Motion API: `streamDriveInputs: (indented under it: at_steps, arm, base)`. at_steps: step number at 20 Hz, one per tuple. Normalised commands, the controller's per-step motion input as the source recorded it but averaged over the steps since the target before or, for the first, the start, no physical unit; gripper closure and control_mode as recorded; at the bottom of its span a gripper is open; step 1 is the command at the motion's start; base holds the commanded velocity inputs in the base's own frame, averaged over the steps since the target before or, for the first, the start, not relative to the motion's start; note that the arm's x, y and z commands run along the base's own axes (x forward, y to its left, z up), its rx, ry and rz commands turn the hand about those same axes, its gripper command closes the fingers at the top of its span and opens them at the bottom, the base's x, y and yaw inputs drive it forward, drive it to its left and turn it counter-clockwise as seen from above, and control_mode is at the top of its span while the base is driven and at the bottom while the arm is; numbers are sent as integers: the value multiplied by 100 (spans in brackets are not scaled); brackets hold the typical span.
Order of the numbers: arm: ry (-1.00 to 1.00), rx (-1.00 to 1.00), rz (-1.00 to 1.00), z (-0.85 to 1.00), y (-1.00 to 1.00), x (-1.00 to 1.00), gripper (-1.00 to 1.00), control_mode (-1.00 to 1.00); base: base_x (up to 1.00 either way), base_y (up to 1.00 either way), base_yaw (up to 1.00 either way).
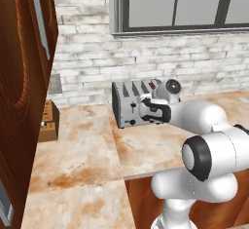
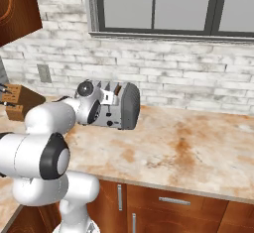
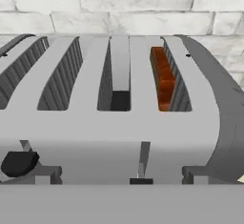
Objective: Start the toaster. Once the lever pops up, take the bread to the plate on the dining counter.
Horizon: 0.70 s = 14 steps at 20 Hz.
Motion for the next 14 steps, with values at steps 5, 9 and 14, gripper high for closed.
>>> streamDriveInputs:
  at_steps: [5, 9, 14]
  arm:
    - [0, 0, 0, 30, -11, 0, -100, -100]
    - [0, 0, 0, 22, -12, 1, -100, -100]
    - [0, 0, 0, 7, -9, 12, -100, -100]
  base:
    - [0, 0, 0]
    - [0, 0, 0]
    - [0, 0, 0]
